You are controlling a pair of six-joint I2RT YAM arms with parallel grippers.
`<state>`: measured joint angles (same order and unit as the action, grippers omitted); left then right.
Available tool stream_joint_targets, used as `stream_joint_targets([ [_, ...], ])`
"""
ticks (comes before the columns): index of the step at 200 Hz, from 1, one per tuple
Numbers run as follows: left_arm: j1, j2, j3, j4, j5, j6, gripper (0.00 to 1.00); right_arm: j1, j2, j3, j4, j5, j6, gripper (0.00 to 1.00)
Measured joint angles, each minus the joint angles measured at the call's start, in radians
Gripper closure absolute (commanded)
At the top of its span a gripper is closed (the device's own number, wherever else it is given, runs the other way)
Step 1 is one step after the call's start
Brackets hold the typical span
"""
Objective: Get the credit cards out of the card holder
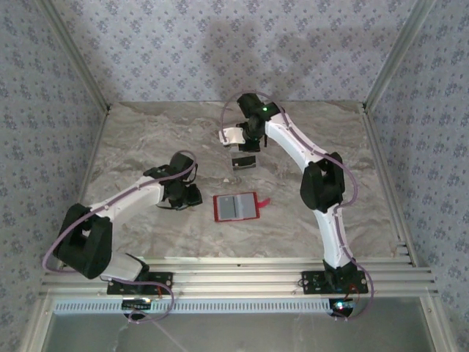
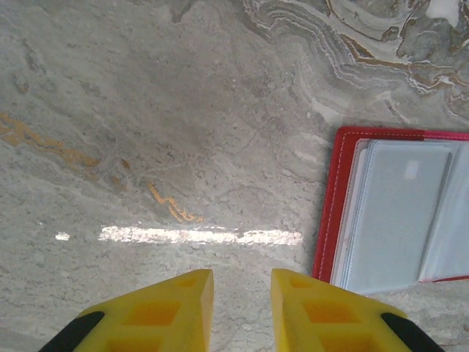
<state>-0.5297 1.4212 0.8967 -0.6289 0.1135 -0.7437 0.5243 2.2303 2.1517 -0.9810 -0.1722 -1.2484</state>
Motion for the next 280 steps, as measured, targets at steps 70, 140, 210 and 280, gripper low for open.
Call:
stream_joint_targets([
  [70, 0.0, -0.008, -0.004, -0.003, -0.003, -0.006, 0.72, -0.007, 0.045, 0.005, -0.019, 0.02, -0.014, 1.0],
  [140, 0.0, -0.008, -0.004, -0.003, -0.003, -0.007, 0.72, -0.028, 0.052, 0.004, -0.06, 0.058, -0.012, 1.0],
  [210, 0.0, -0.008, -0.004, -0.003, -0.002, -0.007, 0.72, -0.028, 0.052, -0.002, -0.116, 0.083, 0.056, 1.0],
  [280, 0.0, -0.008, -0.004, -0.003, -0.002, -0.007, 0.72, -0.039, 0.052, -0.002, -0.163, 0.121, 0.158, 1.0],
])
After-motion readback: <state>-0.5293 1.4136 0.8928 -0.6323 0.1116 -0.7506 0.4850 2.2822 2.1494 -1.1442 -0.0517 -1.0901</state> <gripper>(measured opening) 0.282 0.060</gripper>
